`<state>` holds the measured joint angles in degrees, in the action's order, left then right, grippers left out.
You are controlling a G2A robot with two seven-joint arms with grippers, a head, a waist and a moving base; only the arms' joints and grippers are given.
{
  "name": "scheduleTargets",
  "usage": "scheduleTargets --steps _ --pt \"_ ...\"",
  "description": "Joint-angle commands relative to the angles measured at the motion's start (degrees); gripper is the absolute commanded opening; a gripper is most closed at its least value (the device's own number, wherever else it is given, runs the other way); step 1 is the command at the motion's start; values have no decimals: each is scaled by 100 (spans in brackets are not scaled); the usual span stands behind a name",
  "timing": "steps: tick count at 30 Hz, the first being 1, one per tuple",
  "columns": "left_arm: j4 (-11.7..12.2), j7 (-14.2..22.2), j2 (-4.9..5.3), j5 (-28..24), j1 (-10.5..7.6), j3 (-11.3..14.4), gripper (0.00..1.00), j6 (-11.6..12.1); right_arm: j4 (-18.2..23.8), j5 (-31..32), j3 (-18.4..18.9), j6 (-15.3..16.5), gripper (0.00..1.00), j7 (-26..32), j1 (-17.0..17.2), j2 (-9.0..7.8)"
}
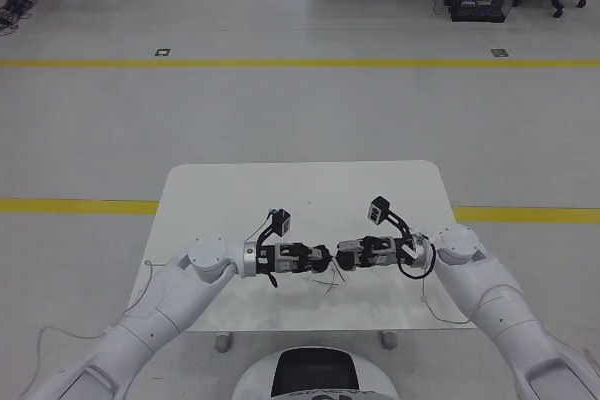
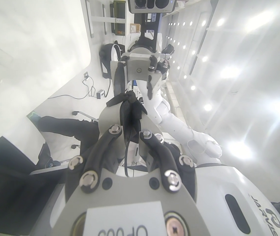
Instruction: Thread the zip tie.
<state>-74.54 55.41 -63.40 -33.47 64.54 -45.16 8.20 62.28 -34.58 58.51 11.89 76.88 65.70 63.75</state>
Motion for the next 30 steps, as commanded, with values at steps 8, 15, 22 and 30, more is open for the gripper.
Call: scheduleTargets --steps 8,15,22,30 --pt "13 -22 11 65 25 -27 0 226 63 -125 177 42 100 102 82 -49" --pt "76 -153 17 41 75 -74 0 341 63 -125 177 42 100 102 82 -49" --pt "123 360 247 121 216 -730 0 1068 63 -125 177 42 100 102 82 -49" --pt "-216 533 460 182 561 -1283 0 1079 63 -125 177 42 100 102 82 -49"
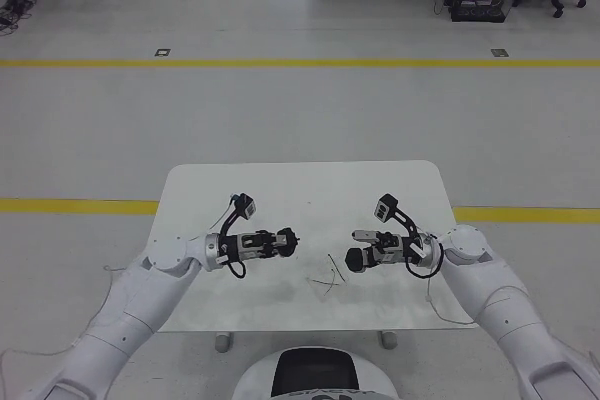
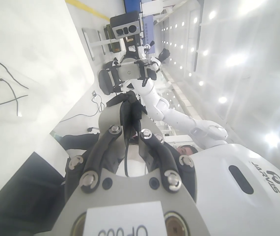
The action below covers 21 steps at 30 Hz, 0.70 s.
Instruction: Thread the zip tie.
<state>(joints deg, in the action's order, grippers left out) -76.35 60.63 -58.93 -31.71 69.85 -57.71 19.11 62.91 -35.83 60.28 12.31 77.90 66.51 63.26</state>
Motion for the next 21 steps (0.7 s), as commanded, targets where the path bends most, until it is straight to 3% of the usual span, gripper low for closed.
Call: scheduleTargets --steps 1,4,10,15,21 --pt "-58 9 24 -7 53 -55 0 -27 0 0 0 0 100 0 0 0" --pt "-123 -7 38 -84 84 -97 0 -69 104 325 -45 -134 100 -146 -65 -11" --pt "-210 -86 43 -161 89 -126 0 -84 248 2081 -292 -444 100 -299 -699 -68" --pt "-210 -86 43 -161 89 -126 0 -84 318 3300 -795 -310 100 -240 -1119 -14" --pt "-210 -86 43 -161 89 -126 0 -84 307 3448 -864 -311 100 -294 -1152 -1"
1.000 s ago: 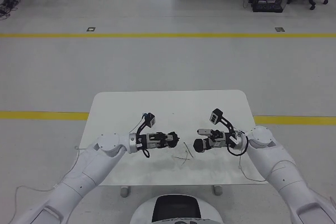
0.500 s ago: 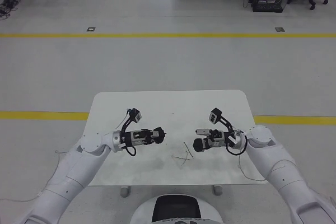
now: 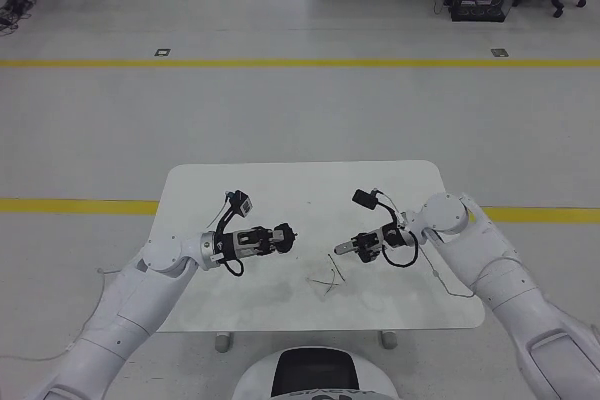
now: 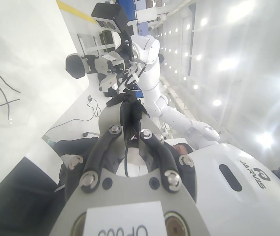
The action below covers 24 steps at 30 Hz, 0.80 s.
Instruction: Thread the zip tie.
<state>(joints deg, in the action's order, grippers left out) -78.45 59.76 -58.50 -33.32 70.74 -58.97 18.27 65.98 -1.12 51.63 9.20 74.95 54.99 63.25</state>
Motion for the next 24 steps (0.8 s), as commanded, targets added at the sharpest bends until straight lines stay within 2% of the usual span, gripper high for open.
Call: scheduleTargets --steps 1,9,13,17,24 --pt "0 0 0 0 0 0 0 0 0 -24 1 -1 100 2 1 0" --pt "0 0 0 0 0 0 0 0 0 -24 1 -1 100 2 1 0" --pt "0 0 0 0 0 0 0 0 257 589 -179 -74 100 -174 -112 10" --pt "0 0 0 0 0 0 0 0 379 1262 -604 -43 100 -236 -346 105" --pt "0 0 0 0 0 0 0 0 139 2163 -1492 94 100 -423 -904 435"
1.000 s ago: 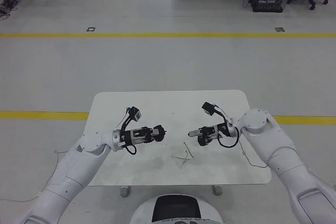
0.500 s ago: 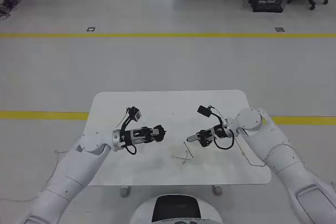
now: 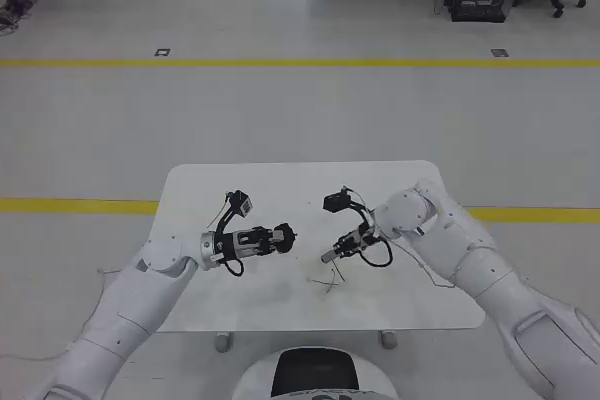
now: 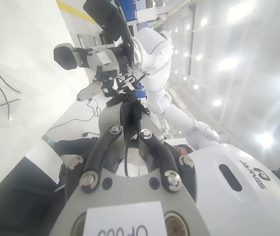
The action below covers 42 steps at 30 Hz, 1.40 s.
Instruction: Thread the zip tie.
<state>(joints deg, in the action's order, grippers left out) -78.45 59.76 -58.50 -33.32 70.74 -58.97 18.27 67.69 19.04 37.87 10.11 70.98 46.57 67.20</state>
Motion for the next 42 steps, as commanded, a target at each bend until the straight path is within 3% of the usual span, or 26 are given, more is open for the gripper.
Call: scheduleTargets --steps 1,3,13,15,20,27,35,42 --pt "0 0 0 0 0 0 0 0 -109 269 -236 -68 100 -17 -120 89" --pt "0 0 0 0 0 0 0 0 -187 401 -421 -110 100 40 -226 175" --pt "0 0 0 0 0 0 0 0 -179 429 -429 -109 100 8 -214 175" --pt "0 0 0 0 0 0 0 0 -28 923 -610 -56 100 5 -220 189" --pt "0 0 0 0 0 0 0 0 12 1542 -1039 287 100 151 -408 345" --pt "0 0 0 0 0 0 0 0 -402 1803 -1481 932 100 0 -651 648" --pt "0 0 0 0 0 0 0 0 -346 1811 -1482 937 100 -127 -615 648" --pt "0 0 0 0 0 0 0 0 122 1920 -1935 937 100 -623 -602 462"
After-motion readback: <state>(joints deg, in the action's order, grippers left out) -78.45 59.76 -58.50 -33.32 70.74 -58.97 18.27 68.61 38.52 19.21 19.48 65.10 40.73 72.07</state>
